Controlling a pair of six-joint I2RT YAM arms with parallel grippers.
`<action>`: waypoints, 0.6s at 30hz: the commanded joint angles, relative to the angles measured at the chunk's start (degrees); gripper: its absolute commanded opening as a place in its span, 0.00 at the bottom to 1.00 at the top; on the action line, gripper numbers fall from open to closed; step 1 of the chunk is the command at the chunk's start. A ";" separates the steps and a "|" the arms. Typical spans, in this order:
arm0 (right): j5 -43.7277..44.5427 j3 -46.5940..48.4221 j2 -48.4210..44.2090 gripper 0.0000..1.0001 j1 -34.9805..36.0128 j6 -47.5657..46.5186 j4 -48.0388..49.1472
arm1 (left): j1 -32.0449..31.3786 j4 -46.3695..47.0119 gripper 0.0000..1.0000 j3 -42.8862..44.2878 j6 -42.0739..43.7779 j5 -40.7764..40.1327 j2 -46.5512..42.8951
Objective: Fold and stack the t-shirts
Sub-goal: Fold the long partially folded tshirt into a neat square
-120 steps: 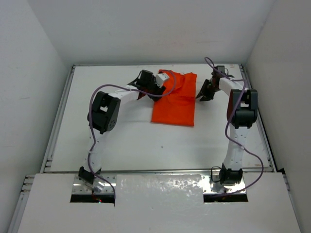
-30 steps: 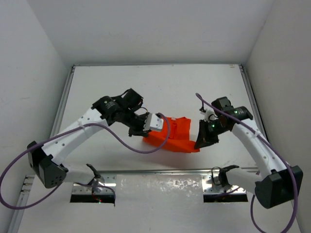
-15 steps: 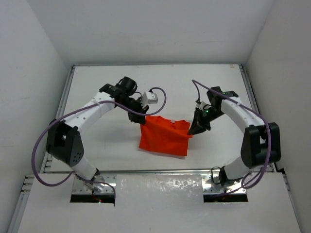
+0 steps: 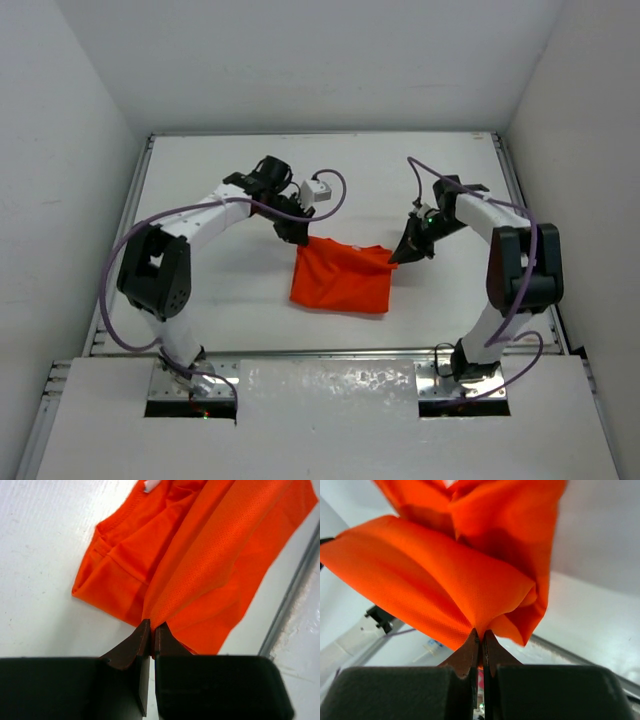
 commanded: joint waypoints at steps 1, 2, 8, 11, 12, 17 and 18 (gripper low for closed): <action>1.34 3.17 4.31 0.00 -1.07 1.96 4.52 | 0.91 5.79 0.00 2.66 -3.65 -2.04 1.56; 1.60 4.14 5.38 0.01 -1.16 2.05 4.79 | 0.91 6.68 0.00 2.92 -4.27 -2.39 2.27; 2.13 7.83 11.53 0.08 -2.21 4.51 8.22 | 1.44 10.99 0.00 4.25 -7.52 -4.77 7.02; 3.53 11.51 15.22 0.28 -2.92 5.83 9.45 | 1.79 12.31 0.07 3.19 -7.61 -5.73 8.07; 3.97 12.31 16.02 0.31 -2.92 6.27 9.89 | 1.79 13.27 0.11 2.58 -7.87 -6.26 8.42; 8.63 17.58 19.27 0.36 -2.92 7.24 12.26 | 3.10 15.56 0.32 3.10 -11.82 -11.44 10.36; 11.33 18.46 19.45 0.36 -4.48 7.15 12.87 | 3.54 16.35 0.36 3.80 -14.01 -12.49 11.06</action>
